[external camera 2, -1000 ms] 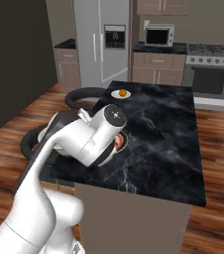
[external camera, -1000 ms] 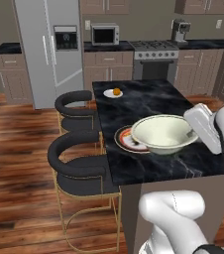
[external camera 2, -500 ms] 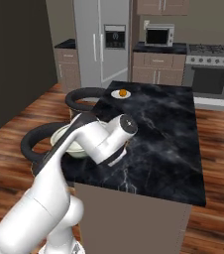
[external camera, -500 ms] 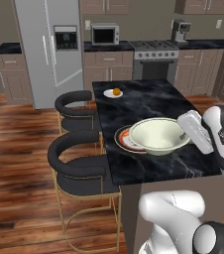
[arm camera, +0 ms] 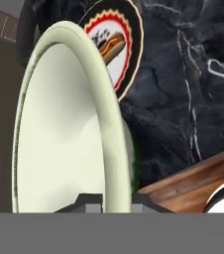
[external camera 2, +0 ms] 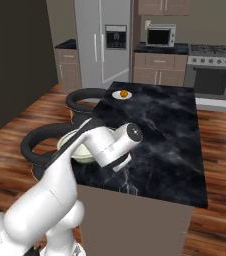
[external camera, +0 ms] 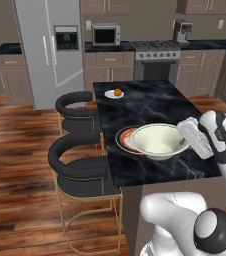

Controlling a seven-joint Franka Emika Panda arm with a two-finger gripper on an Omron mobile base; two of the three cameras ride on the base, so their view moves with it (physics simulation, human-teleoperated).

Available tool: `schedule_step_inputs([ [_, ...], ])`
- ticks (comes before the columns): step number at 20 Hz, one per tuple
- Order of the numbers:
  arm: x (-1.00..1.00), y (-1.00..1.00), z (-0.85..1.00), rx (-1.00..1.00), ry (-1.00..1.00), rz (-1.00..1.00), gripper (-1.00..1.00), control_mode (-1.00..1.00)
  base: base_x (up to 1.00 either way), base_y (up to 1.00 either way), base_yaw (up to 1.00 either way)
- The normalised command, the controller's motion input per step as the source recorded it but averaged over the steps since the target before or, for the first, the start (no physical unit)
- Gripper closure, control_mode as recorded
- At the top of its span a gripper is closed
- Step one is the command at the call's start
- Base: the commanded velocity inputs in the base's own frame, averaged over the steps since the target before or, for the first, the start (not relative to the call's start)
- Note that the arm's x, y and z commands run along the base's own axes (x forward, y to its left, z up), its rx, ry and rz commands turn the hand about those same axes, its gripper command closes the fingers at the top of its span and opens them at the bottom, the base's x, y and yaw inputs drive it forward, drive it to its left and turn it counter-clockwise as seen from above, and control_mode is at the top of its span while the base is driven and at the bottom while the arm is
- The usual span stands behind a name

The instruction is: Take the smaller bowl and place it next to the appetizer plate on the dining counter , and place the larger bowl next to the plate with cooked food.

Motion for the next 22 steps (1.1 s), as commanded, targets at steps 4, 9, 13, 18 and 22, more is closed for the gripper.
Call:
schedule_step_inputs([
  [4,0.10,0.00,-0.50,0.00,0.00,0.01,1.00,-1.00,0.00,0.00,0.00],
  [9,0.10,0.00,-0.49,0.00,0.00,0.00,1.00,-1.00,0.00,0.00,0.00],
  [13,0.23,-0.01,-0.31,0.00,0.00,0.00,1.00,-1.00,0.00,0.00,0.00],
  [18,0.22,0.00,-0.32,0.00,0.00,0.00,1.00,-1.00,0.00,0.00,0.00],
  [22,0.19,-0.06,-0.28,0.00,0.00,0.00,1.00,-1.00,0.00,0.00,0.00],
])
